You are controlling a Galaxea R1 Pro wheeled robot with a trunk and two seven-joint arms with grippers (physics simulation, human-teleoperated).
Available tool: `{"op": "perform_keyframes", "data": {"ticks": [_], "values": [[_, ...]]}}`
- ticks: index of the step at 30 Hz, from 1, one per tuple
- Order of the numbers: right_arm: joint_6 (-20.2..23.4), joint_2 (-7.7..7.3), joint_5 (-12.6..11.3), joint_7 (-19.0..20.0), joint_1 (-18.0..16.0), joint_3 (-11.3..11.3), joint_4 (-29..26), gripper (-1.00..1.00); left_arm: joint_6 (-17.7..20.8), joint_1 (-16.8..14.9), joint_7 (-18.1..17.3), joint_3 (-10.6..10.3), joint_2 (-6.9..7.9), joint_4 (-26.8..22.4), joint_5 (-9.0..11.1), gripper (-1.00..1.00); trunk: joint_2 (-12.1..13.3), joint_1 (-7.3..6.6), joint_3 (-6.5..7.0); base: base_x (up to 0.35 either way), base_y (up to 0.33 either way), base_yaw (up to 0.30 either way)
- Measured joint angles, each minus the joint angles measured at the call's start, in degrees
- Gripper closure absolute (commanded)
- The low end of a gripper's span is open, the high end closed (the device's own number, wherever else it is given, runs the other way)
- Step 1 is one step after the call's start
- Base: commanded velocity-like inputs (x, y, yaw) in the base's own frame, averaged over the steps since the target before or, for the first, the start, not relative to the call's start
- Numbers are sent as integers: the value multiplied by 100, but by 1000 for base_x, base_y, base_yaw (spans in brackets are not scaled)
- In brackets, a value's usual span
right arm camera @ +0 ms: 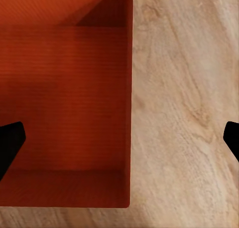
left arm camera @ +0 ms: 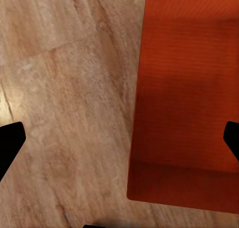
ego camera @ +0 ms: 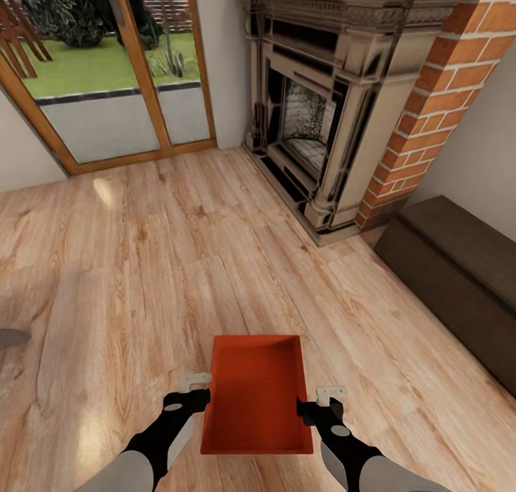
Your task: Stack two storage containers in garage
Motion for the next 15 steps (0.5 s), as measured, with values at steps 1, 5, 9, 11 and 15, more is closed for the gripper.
{"op": "perform_keyframes", "data": {"ticks": [1, 5, 9, 11, 15], "values": [[0, 0, -3, 1, 0, 0, 0, -100, -1, 3, 0, -1, 0, -1, 0, -100, -40, 22, -18, 0, 0, 0], [0, 0, -4, 2, 0, 0, 0, -100, -2, 1, 0, -1, 1, -1, 1, -100, -201, 110, -90, 0, 0, 0], [0, 0, -4, 0, 0, 0, 0, -100, -2, 0, 0, -1, 1, -1, 6, -100, -361, 198, -162, 0, 0, 0], [0, 0, -4, -1, 0, 0, 0, -100, -2, 0, 0, -1, 1, -1, 10, -100, -441, 242, -198, 0, 0, 0], [0, 0, -4, -1, 0, 0, 0, -100, -2, 1, 0, -1, 1, -1, 14, -100, -602, 330, -269, 0, 0, 0]]}}
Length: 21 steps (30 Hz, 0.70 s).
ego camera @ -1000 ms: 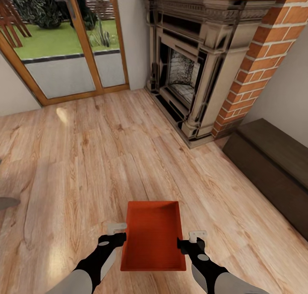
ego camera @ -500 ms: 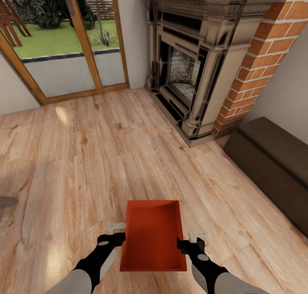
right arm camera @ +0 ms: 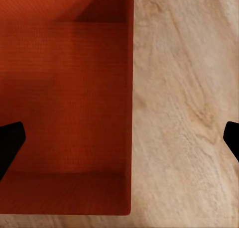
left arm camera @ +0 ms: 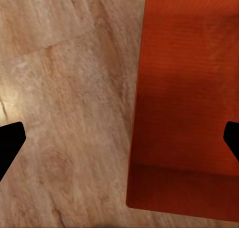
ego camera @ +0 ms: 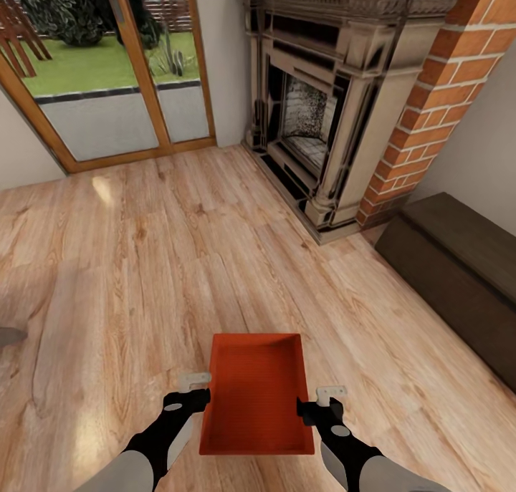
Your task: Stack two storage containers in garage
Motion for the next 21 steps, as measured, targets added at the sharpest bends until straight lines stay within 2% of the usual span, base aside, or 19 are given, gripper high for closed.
{"op": "perform_keyframes", "data": {"ticks": [21], "values": [[-164, -9, -26, 0, 0, -16, 0, -100, -18, 5, -27, 0, -9, 138, -6, -100, -842, 461, -377, 0, 0, 0]]}}
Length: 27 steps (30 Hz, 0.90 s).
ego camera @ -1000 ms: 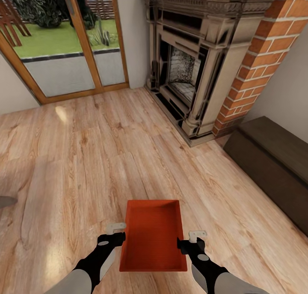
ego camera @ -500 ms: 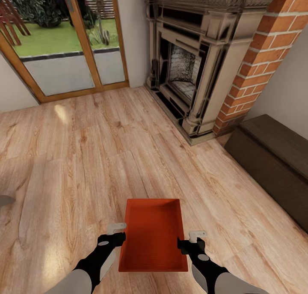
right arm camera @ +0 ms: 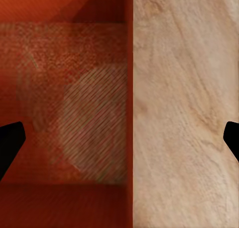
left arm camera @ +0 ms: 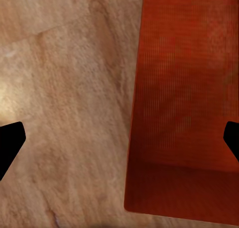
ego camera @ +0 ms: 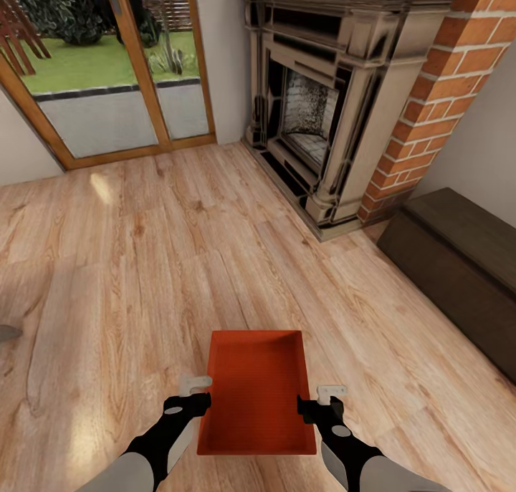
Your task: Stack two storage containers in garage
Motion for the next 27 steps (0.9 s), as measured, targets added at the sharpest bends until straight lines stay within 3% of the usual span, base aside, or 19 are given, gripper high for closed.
{"op": "perform_keyframes", "data": {"ticks": [27], "values": [[-7, 0, 0, 0, 0, 0, 0, -100, -9, -3, 9, 0, 0, -6, 0, -100, -1083, 593, -485, 0, 0, 0]]}}
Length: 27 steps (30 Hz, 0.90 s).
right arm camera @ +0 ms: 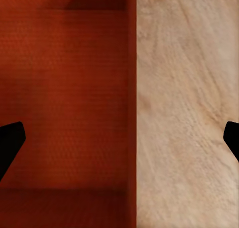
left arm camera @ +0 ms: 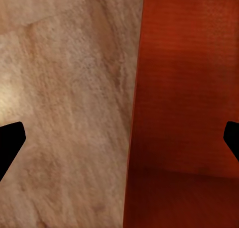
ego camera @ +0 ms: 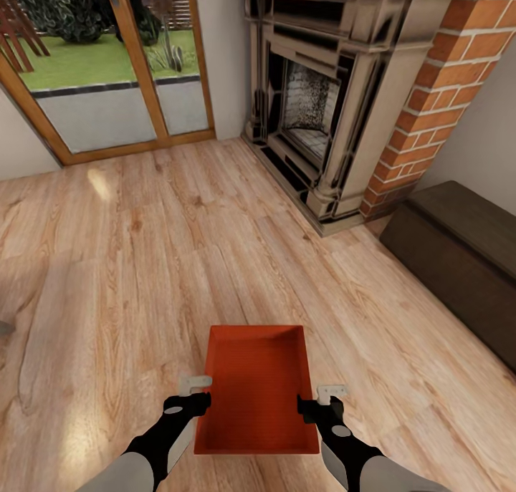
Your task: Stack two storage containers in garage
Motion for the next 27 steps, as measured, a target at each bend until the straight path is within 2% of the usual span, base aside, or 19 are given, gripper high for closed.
{"op": "perform_keyframes", "data": {"ticks": [27], "values": [[-13, 0, 0, 0, 0, 0, 0, -100, -8, -1, 3, 0, 9, 9, 16, -100, -1083, 593, -485, 0, 0, 0]]}}
